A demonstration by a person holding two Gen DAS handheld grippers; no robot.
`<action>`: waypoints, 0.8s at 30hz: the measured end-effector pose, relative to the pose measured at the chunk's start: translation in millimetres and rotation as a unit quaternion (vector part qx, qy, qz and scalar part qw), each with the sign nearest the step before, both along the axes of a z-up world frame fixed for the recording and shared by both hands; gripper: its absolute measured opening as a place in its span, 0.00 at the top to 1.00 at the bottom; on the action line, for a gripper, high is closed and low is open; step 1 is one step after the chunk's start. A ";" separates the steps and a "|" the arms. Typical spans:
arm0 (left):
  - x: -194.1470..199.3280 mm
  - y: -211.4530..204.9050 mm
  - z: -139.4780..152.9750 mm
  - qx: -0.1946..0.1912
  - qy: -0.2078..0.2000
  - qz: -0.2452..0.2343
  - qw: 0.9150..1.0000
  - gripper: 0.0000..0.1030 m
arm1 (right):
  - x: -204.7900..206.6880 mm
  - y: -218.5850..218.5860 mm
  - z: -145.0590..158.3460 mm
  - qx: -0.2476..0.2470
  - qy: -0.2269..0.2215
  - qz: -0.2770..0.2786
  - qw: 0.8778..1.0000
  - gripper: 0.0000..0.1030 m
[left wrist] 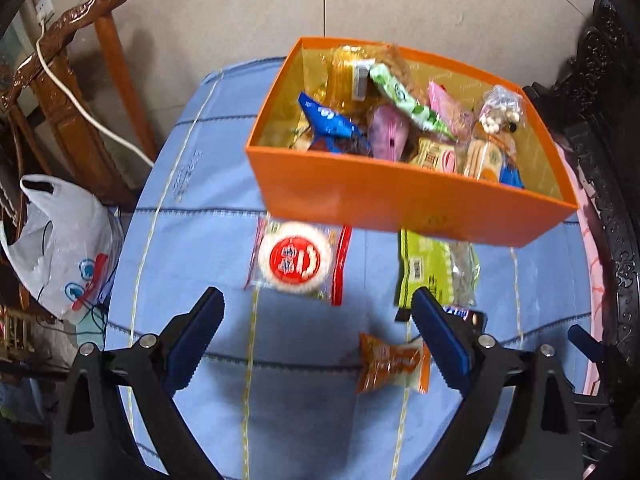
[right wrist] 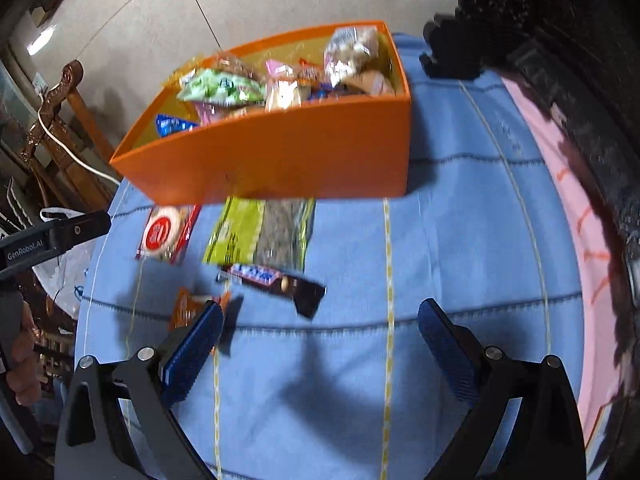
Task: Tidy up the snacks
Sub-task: 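Move both open grippers back over the remaining snacks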
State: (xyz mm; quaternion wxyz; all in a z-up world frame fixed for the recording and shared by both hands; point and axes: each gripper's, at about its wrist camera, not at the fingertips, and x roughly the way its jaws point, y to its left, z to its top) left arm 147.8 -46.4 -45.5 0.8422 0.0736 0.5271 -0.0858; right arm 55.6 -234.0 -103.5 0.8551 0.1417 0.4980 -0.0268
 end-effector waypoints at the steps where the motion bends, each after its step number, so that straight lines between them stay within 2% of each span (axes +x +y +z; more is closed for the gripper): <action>1: -2.7 1.1 -1.3 0.001 0.003 0.000 1.000 0.10 | -3.2 0.1 -2.4 0.005 0.004 -0.002 1.000 0.04; 6: -12.1 2.6 -13.0 0.004 0.023 -0.003 1.000 0.09 | -13.8 2.0 -13.5 0.026 0.022 -0.005 0.999 0.04; 12: -26.7 -7.5 -40.5 0.014 0.056 -0.028 0.998 0.09 | -19.7 3.2 -23.2 0.032 0.037 -0.004 0.999 0.04; 20: -37.1 -47.1 -78.7 0.046 0.093 -0.087 0.991 0.09 | -21.5 -4.6 -34.8 0.043 0.050 -0.014 0.998 0.04; 24: -38.0 -59.0 -98.6 0.048 0.116 -0.095 0.988 0.09 | -21.2 -9.1 -38.7 0.046 0.054 -0.018 0.997 0.04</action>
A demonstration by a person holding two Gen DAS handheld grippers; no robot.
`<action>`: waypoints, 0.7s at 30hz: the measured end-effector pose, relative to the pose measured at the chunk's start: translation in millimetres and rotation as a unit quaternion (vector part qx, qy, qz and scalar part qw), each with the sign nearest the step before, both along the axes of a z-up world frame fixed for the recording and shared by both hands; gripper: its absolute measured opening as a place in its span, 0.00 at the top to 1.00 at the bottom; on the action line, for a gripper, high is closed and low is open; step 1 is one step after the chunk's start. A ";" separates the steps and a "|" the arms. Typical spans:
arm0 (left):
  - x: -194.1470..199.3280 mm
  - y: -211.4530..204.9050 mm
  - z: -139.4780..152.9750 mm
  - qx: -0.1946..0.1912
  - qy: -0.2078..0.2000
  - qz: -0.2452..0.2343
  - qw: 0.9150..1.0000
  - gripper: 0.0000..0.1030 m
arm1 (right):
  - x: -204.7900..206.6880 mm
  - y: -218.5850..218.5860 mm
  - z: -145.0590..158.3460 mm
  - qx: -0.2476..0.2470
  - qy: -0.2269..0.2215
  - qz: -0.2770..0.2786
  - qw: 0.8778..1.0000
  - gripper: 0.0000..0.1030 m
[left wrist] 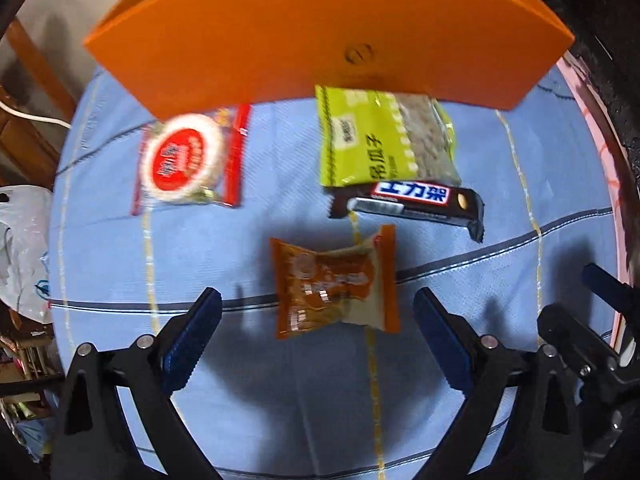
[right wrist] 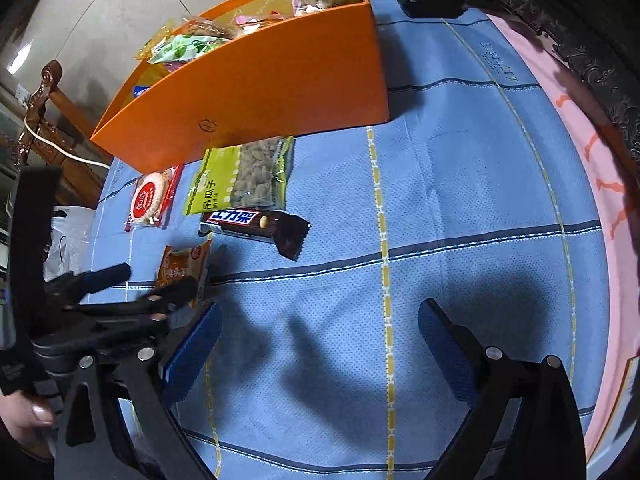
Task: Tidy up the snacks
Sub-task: 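Move both open grippers back over the remaining snacks, then grasp the orange pastry pack with the left gripper while the right grasps the Snickers bar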
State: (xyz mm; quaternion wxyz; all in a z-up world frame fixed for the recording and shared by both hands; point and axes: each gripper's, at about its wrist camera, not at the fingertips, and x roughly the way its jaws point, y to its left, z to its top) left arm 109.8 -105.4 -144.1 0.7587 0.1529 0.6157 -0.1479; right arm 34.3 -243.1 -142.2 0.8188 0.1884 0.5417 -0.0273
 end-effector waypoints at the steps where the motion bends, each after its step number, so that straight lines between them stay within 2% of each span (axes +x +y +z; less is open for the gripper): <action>1: 0.8 -2.1 -5.9 0.002 0.006 -0.003 1.000 0.09 | 0.3 -1.0 -1.7 0.001 0.002 -0.001 1.000 0.04; 2: 1.9 -2.6 -10.6 0.002 0.012 -0.003 1.000 0.09 | 1.0 -1.8 -3.5 0.002 0.005 -0.001 1.000 0.04; 3: 3.6 -1.6 -15.7 0.001 0.020 -0.001 1.000 0.14 | 1.7 -2.1 -5.6 0.006 0.009 -0.001 1.000 0.04; 5: 8.0 7.5 -25.0 -0.024 0.051 0.016 0.998 0.41 | 3.4 -2.1 -7.9 0.009 0.011 0.000 1.000 0.04; 6: 8.7 12.2 -21.1 -0.031 0.041 0.023 0.998 0.51 | 4.0 -1.5 -8.2 0.009 0.010 0.001 1.000 0.04; 8: 11.8 20.3 -15.3 -0.047 0.040 0.022 0.998 0.57 | 5.8 0.4 -7.3 0.007 0.006 0.006 1.000 0.04; 12: 15.5 42.5 -8.0 -0.039 0.035 0.035 0.998 0.61 | 19.4 15.7 -3.9 -0.026 -0.008 0.052 0.998 0.04; 16: 15.2 69.3 -6.9 -0.051 0.048 0.061 0.996 0.61 | 46.2 47.7 -5.0 -0.099 -0.027 0.144 0.984 0.05; 19: 14.5 77.8 -5.5 -0.061 0.053 0.066 0.995 0.60 | 71.6 63.6 -15.1 -0.122 -0.018 0.191 0.974 0.18; 21: 14.9 80.6 -5.3 -0.064 0.054 0.069 0.994 0.60 | 85.7 71.4 -27.3 -0.137 0.007 0.211 0.968 0.30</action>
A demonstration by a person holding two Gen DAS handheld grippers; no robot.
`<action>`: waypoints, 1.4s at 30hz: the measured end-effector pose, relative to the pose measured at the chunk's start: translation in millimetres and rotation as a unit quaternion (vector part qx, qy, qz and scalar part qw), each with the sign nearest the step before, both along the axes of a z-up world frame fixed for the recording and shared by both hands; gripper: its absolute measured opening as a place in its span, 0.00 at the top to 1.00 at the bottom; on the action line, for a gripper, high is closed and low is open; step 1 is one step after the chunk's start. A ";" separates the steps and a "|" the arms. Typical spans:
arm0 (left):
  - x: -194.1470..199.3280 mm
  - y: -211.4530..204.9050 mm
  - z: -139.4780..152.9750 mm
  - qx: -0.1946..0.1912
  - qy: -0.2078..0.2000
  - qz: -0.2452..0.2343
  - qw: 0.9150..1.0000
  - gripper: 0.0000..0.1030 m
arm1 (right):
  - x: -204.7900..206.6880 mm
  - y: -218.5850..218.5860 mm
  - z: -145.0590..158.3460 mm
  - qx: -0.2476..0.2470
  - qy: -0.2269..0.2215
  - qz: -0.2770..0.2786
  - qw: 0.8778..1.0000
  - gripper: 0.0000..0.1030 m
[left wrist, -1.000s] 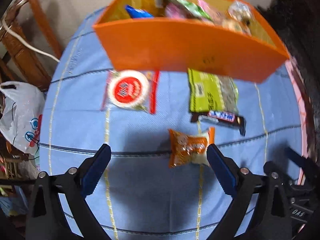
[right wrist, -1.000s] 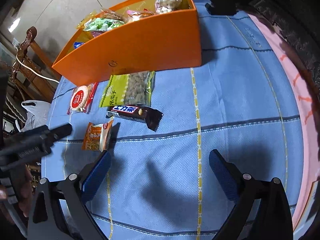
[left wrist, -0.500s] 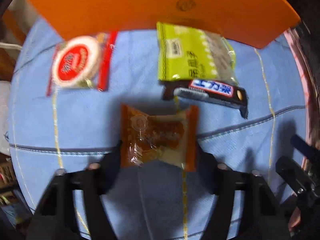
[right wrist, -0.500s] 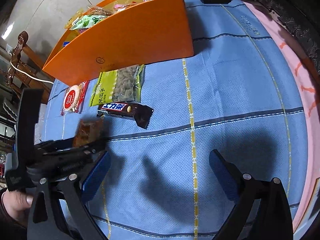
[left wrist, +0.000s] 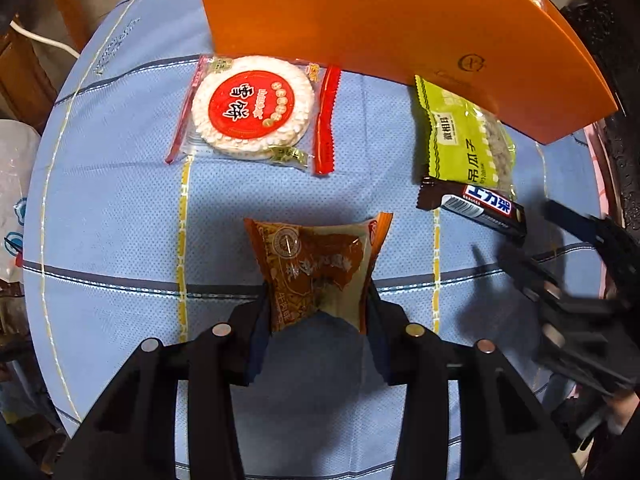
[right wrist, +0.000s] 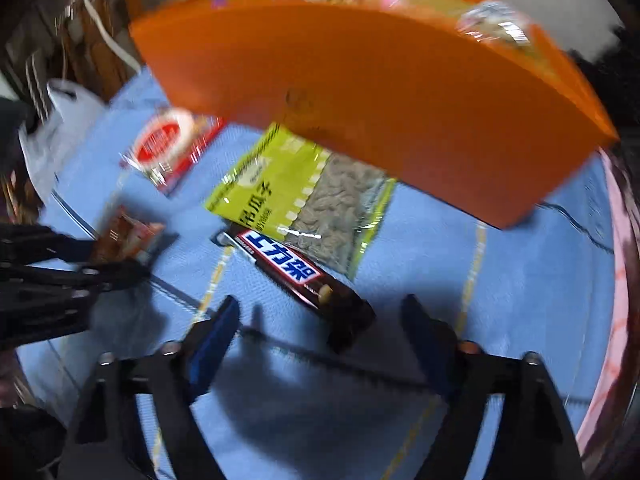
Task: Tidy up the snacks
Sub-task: 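Grasp the orange pastry pack with the left gripper while the right grasps the Snickers bar, then carry the pastry pack and Snickers bar into the orange box, open both grippers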
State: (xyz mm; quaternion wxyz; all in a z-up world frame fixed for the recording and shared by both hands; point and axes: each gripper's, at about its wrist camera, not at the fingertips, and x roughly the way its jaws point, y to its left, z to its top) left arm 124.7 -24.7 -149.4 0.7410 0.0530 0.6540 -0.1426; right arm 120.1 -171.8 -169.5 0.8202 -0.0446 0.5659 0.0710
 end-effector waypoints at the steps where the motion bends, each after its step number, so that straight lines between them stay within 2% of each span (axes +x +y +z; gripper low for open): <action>1: -0.5 0.3 -0.3 -0.001 0.001 0.000 1.000 0.60 | 5.8 4.0 -7.3 -0.010 0.012 0.008 1.000 0.39; 3: -1.8 -0.5 -1.6 -0.001 0.006 -0.001 1.000 0.60 | 7.6 8.3 -9.9 -0.020 0.011 0.017 1.000 0.48; 5: -2.7 2.2 0.2 0.000 0.004 -0.002 1.000 0.60 | 4.6 12.4 -6.9 -0.014 0.018 0.027 0.999 0.70; 7: -3.8 2.8 1.6 0.000 0.006 0.001 1.000 0.61 | -4.7 15.5 -4.0 -0.001 0.027 0.037 0.999 0.80; 11: -10.5 2.5 7.8 -0.006 0.008 0.004 1.000 0.62 | -29.8 8.2 7.6 0.076 0.040 0.028 0.996 0.82; 14: -14.6 4.5 19.8 -0.014 -0.003 0.000 1.000 0.62 | -49.0 -3.1 19.8 0.142 0.042 0.009 0.989 0.82; 18: -10.2 2.9 44.2 -0.026 -0.029 -0.017 0.999 0.62 | -65.2 -14.0 43.8 0.187 0.020 -0.006 0.982 0.82; 21: -11.0 -2.9 69.0 -0.035 -0.052 -0.029 0.998 0.62 | -67.8 -21.2 62.6 0.201 -0.007 -0.015 0.979 0.82; 25: -6.3 -11.8 108.2 -0.063 -0.085 -0.044 0.993 0.62 | -53.1 -41.4 108.2 0.213 -0.065 -0.030 0.975 0.81; 29: 27.3 -40.8 157.3 -0.091 -0.127 -0.052 0.986 0.62 | -30.3 -58.9 145.8 0.220 -0.118 -0.039 0.968 0.82; 30: 35.9 -50.3 164.6 -0.100 -0.132 -0.053 0.985 0.62 | -19.2 -63.1 155.1 0.223 -0.129 -0.039 0.965 0.85; 31: 42.4 -63.2 169.1 -0.101 -0.137 -0.052 0.984 0.62 | -12.1 -64.1 158.6 0.221 -0.132 -0.039 0.966 1.00; 33: 52.6 -70.9 181.5 -0.101 -0.153 -0.047 0.982 0.62 | -1.7 -70.4 161.9 0.229 -0.130 -0.039 0.964 1.00; 36: 55.0 -67.2 175.4 -0.107 -0.144 -0.045 0.983 0.62 | 1.8 -68.8 139.9 0.223 -0.085 -0.026 0.971 1.00; 37: 55.1 -64.5 165.2 -0.103 -0.135 -0.044 0.984 0.62 | -1.4 -68.8 123.3 0.233 -0.057 -0.023 0.970 0.98; 38: 52.9 -61.4 155.2 -0.099 -0.126 -0.046 0.986 0.62 | -5.5 -68.4 110.6 0.223 -0.042 -0.028 0.974 0.97; 39: 49.1 -58.5 145.6 -0.094 -0.118 -0.046 0.988 0.62 | -9.4 -69.4 94.6 0.174 -0.032 -0.041 0.983 0.93; 40: 45.8 -54.6 132.7 -0.091 -0.106 -0.043 0.989 0.62 | -13.1 -67.6 85.2 0.150 -0.024 -0.046 0.987 0.69; 41: 42.4 -50.5 122.9 -0.092 -0.095 -0.040 0.990 0.62 | -16.1 -63.8 75.4 0.139 -0.012 -0.043 0.989 0.37; 42: 40.5 -47.9 118.4 -0.092 -0.090 -0.038 0.991 0.62 | -19.3 -56.2 70.1 0.134 -0.012 -0.031 0.990 0.33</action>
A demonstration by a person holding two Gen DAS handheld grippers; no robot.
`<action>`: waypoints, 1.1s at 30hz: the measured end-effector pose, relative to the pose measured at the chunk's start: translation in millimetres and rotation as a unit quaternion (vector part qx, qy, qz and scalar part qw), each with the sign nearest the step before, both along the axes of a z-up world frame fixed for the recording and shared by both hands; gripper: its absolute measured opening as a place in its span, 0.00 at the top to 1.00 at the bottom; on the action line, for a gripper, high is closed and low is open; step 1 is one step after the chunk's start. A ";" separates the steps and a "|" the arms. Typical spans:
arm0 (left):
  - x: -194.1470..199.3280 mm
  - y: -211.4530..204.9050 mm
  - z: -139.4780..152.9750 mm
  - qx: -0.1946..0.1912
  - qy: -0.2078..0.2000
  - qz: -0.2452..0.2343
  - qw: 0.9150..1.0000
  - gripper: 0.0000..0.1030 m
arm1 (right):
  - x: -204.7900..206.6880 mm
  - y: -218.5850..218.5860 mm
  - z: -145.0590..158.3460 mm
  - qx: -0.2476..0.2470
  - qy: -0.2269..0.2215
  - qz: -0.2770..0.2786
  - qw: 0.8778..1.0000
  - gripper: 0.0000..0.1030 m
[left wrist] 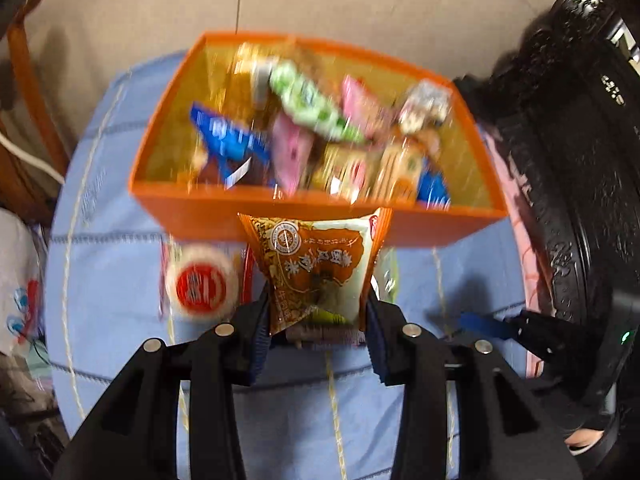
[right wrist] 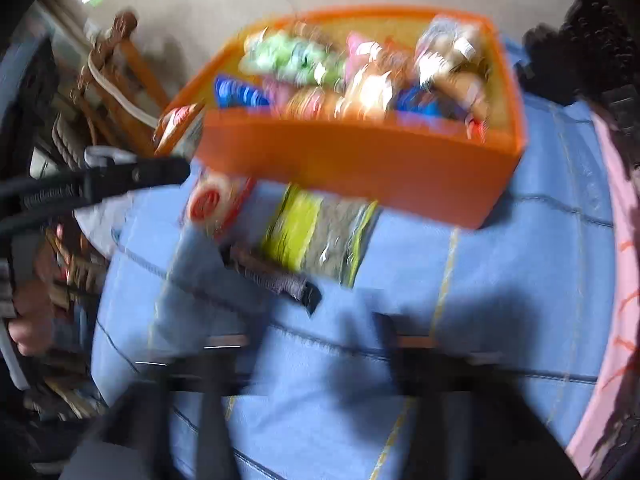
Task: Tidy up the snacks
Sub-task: 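Carry the pastry pack and Snickers bar into the orange box, open both grippers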
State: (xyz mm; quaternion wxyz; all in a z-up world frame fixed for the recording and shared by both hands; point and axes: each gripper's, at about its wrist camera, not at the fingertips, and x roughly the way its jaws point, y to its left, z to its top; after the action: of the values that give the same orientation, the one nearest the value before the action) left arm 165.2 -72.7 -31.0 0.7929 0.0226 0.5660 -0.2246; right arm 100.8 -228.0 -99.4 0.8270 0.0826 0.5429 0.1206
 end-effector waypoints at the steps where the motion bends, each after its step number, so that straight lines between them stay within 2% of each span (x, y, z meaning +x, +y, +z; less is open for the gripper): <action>1: -3.1 4.3 -6.7 0.003 0.007 0.004 1.000 0.62 | -2.6 15.4 -3.0 -0.012 -0.013 0.028 0.999 0.34; 4: -10.2 22.2 -20.1 0.011 0.022 0.019 1.000 0.62 | -0.7 63.7 -7.1 -0.071 -0.055 0.112 0.990 0.35; 6: -11.5 35.5 -26.0 0.017 0.029 0.032 0.999 0.62 | 11.9 87.9 -19.8 -0.073 -0.042 0.159 0.984 0.39; 9: -11.6 61.4 -30.3 0.026 0.031 0.062 0.997 0.62 | 26.3 106.6 -40.8 -0.095 -0.015 0.190 0.977 0.50; 10: -11.7 70.2 -31.3 0.027 0.033 0.071 0.997 0.62 | 31.1 110.6 -45.9 -0.107 -0.025 0.194 0.975 0.48; 12: -13.0 81.1 -32.6 0.031 0.033 0.081 0.996 0.62 | 40.3 111.7 -53.6 -0.107 -0.008 0.195 0.975 0.50; 13: -14.5 86.5 -33.6 0.031 0.034 0.086 0.995 0.62 | 44.7 111.8 -59.0 -0.120 0.006 0.193 0.974 0.68; 14: -15.5 89.1 -34.4 0.030 0.036 0.089 0.995 0.62 | 45.2 112.6 -64.9 -0.139 0.019 0.196 0.971 0.77; 16: -18.5 94.0 -37.7 0.026 0.042 0.092 0.994 0.62 | 37.8 115.1 -63.1 -0.159 0.012 0.208 0.965 0.82; 17: -20.0 95.4 -39.8 0.028 0.044 0.093 0.994 0.62 | 36.4 112.8 -62.2 -0.157 0.019 0.202 0.966 0.83; 21: -26.1 91.6 -44.2 0.033 0.049 0.084 0.995 0.62 | 23.1 87.7 -38.3 -0.086 0.018 0.147 0.985 0.84; 23: -29.2 86.8 -41.3 0.034 0.043 0.073 0.996 0.62 | 13.7 75.4 -21.6 -0.060 0.007 0.128 0.990 0.83; 29: -30.6 61.6 -10.6 0.030 0.002 0.036 0.999 0.61 | 0.6 35.7 43.7 -0.013 -0.059 0.078 0.995 0.84; 33: -25.4 45.0 5.8 0.021 -0.016 0.020 0.999 0.61 | -1.1 22.7 71.5 0.007 -0.091 0.058 0.994 0.84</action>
State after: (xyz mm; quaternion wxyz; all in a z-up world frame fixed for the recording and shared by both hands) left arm 139.8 -27.7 -25.2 0.8057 0.0311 0.5580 -0.1962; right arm 99.6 -205.3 -27.9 0.8640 0.0452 0.4682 0.1796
